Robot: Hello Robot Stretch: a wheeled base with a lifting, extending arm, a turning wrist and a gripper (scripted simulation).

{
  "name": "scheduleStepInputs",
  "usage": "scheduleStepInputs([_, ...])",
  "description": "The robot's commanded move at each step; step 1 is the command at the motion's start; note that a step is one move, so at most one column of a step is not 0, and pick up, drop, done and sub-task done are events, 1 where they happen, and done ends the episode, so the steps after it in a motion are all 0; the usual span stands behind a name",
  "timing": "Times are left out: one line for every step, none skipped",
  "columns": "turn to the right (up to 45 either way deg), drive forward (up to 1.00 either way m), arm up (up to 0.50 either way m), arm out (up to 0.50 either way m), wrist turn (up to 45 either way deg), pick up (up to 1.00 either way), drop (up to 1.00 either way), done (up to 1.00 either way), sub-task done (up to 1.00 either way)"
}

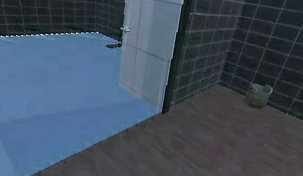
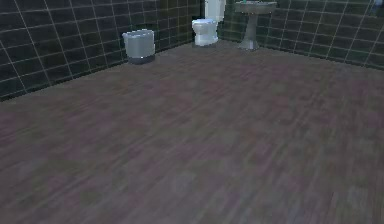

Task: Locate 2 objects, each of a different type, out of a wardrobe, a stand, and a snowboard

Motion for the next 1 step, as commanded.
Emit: scheduleStepInputs([-15.0, 0.0, 0.0, 0.0, 0.0, 0.0, 0.0, 0.0, 0.0])
